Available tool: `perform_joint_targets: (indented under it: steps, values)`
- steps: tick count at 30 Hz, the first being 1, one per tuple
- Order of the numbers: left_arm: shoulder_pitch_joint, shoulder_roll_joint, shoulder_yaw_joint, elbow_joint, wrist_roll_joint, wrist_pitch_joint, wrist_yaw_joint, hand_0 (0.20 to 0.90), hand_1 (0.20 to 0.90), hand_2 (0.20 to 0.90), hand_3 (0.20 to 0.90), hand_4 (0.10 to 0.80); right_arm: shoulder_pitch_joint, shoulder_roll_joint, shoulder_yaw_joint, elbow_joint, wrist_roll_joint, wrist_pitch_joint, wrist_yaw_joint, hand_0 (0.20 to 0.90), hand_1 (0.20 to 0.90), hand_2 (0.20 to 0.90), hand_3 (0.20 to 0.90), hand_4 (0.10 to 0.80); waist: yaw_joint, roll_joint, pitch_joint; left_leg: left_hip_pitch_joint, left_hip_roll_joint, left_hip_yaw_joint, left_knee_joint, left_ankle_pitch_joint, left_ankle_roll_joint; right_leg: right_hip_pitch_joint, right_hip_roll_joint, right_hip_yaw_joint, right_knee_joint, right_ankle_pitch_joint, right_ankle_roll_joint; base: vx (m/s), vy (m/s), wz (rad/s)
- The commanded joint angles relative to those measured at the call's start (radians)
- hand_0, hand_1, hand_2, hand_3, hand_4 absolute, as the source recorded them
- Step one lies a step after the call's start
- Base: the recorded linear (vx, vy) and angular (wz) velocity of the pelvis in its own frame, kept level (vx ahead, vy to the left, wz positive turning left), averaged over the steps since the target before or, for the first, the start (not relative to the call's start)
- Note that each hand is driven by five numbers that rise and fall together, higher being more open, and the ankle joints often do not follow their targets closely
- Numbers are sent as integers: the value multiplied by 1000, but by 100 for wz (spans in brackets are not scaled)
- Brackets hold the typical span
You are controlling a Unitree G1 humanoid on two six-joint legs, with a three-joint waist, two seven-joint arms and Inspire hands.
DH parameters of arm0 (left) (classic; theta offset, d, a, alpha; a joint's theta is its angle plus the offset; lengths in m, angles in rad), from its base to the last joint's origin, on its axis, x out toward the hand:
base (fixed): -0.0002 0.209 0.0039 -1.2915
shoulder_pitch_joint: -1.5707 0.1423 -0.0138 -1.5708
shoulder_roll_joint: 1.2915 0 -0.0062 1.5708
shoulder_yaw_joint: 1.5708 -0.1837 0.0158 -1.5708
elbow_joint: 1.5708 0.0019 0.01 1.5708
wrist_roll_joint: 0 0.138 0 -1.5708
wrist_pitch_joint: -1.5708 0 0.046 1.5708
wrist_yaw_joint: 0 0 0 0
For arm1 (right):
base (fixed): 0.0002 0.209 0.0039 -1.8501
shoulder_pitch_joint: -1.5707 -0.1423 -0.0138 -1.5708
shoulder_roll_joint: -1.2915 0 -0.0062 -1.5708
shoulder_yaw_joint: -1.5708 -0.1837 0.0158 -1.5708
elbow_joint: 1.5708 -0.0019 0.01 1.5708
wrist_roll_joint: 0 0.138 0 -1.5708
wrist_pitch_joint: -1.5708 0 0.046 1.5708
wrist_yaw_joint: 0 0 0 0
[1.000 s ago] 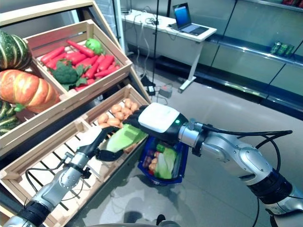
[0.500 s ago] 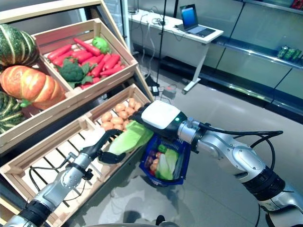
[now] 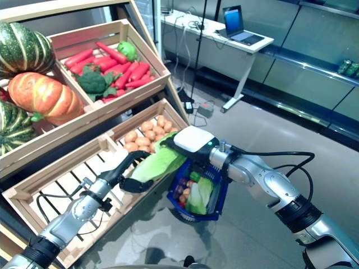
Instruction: Put vegetables into the basket
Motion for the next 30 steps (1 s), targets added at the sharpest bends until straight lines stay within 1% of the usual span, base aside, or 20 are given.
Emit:
perform_joint_targets:
  steps: [1,12,20,21,22,23,30]
  values:
    - [-183,21,-24,-131,-84,-86,34,300,300,300,300,400,-99,32,22,22,102,2,-41,900,900,900,900,800,16,-15,-36,-13,-41,-25,2,-89,30,91,-41,-30,2,-108,37,0,0,0]
    - [-180,4,-38,-110,-81,-80,27,300,300,300,300,400,-75,92,10,4,207,-54,-68,900,900,900,900,800,15,-10,-35,-12,-42,-26,2,-90,31,91,-43,-29,2,-111,36,0,0,0]
    - [-189,-5,-46,-90,-84,-75,37,300,300,300,300,400,-78,109,26,-17,224,-79,-39,900,900,900,900,800,16,-9,-42,-14,-44,-26,2,-91,30,91,-43,-30,2,-115,36,0,0,0]
    - [-190,-4,-44,-90,-87,-74,36,300,300,300,300,400,-75,110,30,-12,217,-87,-41,867,867,867,867,778,16,-9,-42,-14,-43,-26,2,-90,30,90,-44,-31,2,-114,36,0,0,0]
    - [-189,-3,-43,-91,-89,-74,37,300,300,300,300,400,-71,109,33,-10,214,-90,-44,401,401,401,401,467,17,-10,-42,-14,-43,-26,2,-90,30,90,-44,-30,2,-114,36,0,0,0]
    - [-188,-1,-40,-95,-91,-73,37,300,300,300,300,400,-69,103,33,-9,222,-87,-39,300,300,300,300,400,17,-9,-42,-14,-44,-27,2,-89,31,90,-44,-31,2,-114,35,0,0,0]
    - [-179,5,-26,-104,-93,-72,34,300,300,300,300,400,-57,93,13,-5,246,-80,-54,300,300,300,300,400,18,-11,-40,-11,-43,-28,2,-89,31,94,-43,-34,2,-115,33,0,0,0]
